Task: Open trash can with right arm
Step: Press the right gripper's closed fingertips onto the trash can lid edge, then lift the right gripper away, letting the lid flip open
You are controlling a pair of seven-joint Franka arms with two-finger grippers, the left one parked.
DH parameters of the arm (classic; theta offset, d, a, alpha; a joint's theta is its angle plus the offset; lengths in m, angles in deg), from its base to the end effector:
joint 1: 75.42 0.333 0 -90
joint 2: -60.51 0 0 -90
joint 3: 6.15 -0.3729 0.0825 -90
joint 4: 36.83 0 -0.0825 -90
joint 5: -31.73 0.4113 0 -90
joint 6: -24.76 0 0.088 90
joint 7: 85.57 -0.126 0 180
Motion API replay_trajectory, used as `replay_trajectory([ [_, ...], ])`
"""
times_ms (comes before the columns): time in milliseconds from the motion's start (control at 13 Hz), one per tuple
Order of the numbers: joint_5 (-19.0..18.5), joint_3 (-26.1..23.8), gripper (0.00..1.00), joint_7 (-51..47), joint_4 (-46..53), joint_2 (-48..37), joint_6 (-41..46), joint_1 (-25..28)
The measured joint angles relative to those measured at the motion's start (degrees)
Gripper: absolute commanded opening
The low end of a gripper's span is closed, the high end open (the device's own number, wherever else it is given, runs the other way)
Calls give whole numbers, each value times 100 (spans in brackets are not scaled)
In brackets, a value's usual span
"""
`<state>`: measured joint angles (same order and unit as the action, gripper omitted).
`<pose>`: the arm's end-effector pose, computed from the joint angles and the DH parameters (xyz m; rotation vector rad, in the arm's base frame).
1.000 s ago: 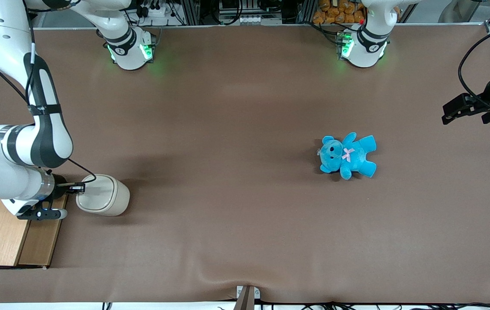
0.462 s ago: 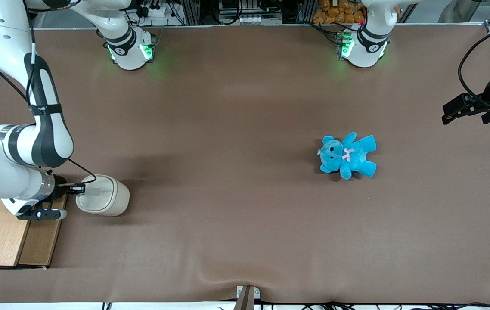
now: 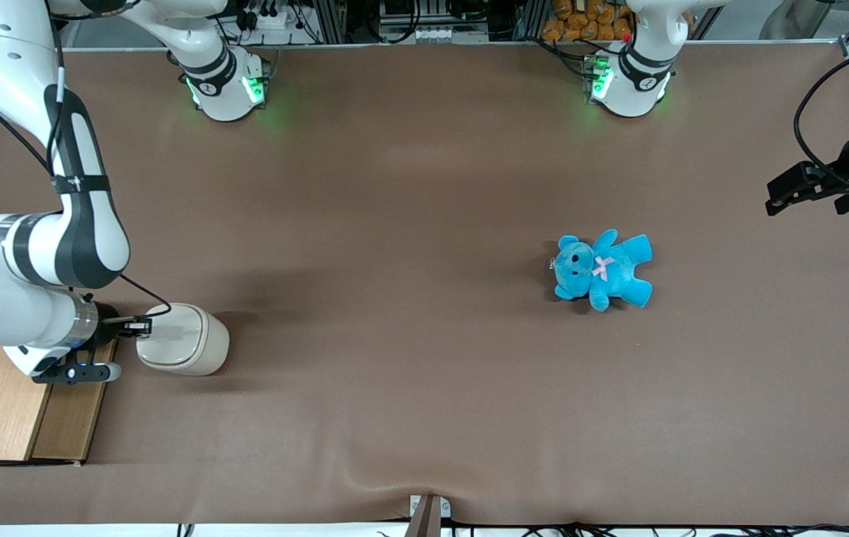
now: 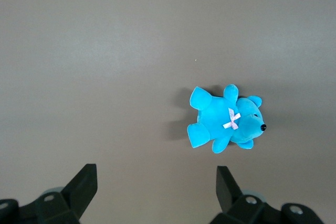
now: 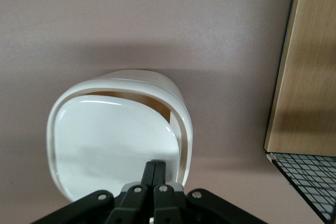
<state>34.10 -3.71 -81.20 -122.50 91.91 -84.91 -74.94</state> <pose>0.7394 -0.0164 0.3586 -3.1124 -0.0474 0.1988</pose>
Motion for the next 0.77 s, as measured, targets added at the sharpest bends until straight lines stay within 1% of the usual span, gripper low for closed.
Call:
replay_trajectory([
  [308, 2, -9, 0, 0, 532, -16, 754, 78],
  [385, 2, -11, 1, 0, 656, -26, 930, 114],
  [462, 2, -16, 5, -14, 768, -40, 1097, 151],
  [538, 2, -18, 5, -63, 873, -60, 1254, 186],
  [615, 2, -20, 9, -131, 953, -87, 1401, 211],
  [692, 2, -31, 29, -212, 1014, -108, 1540, 227],
  [769, 3, -44, 45, -311, 1073, -118, 1645, 247],
])
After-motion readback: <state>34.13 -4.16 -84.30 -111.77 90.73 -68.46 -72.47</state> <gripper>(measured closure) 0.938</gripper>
